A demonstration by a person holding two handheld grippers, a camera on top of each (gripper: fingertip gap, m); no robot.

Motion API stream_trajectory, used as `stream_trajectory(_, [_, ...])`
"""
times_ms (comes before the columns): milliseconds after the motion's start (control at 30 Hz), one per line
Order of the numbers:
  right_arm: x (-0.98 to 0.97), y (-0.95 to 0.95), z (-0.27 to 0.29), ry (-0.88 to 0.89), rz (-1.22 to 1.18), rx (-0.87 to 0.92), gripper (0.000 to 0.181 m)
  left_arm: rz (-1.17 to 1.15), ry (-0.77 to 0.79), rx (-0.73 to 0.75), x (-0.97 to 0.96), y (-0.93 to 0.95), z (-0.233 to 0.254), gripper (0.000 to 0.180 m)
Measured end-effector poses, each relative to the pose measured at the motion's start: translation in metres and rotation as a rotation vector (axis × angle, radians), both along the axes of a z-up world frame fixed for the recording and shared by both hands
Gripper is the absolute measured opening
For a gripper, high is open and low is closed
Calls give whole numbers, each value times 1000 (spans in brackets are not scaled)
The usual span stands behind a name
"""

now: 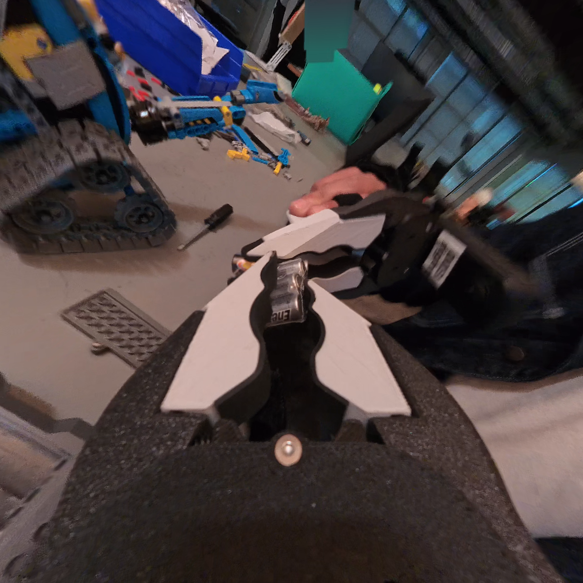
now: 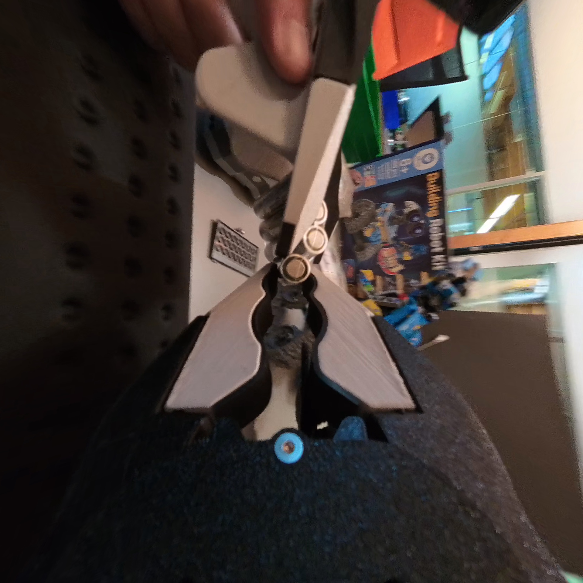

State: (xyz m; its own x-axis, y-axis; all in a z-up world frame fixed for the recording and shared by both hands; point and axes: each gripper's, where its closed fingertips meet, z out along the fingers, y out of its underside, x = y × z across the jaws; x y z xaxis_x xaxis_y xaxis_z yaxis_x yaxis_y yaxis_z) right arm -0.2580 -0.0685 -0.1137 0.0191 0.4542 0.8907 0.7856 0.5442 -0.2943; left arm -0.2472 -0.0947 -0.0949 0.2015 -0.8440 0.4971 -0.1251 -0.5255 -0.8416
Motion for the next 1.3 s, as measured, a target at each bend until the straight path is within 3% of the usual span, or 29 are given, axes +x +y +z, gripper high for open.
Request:
stream_trajectory(67, [-3, -11, -11, 113, 17, -355, 15, -1, 109, 164, -2, -3, -5, 14])
stream_trajectory(167, [2, -17, -8, 283, 41, -676, 16, 33, 197, 290, -12, 2, -10, 12])
stream_trajectory(300, [4, -30, 17, 465, 138, -933, 35, 6, 243, 341, -12, -4, -17, 11])
stream_trajectory(400, [1, -36, 17, 426, 185, -959, 22, -39, 314, 363, -5, -9, -29, 12])
stream_trajectory(500, [-2, -37, -4, 280, 153, -968, 22, -87, 358, 365, 0, -16, -38, 11])
stream_trajectory(567, [-2, -40, -9, 220, 164, -964, 9, -81, 378, 350, -1, -14, -42, 11])
stream_trajectory(667, [-1, -41, -13, 184, 175, -977, 8, -96, 381, 307, -1, -14, -45, 11])
stream_trajectory(700, [0, -39, -13, 188, 168, -997, 1, -88, 380, 289, -1, -12, -46, 11])
stream_trajectory(1000, [16, -16, -18, 321, 102, -1088, 0, -52, 370, 209, -4, -2, -48, 17])
stream_trajectory(1300, [38, 2, -36, 340, 2, -1038, 0, -7, 321, 21, -8, 14, -50, 13])
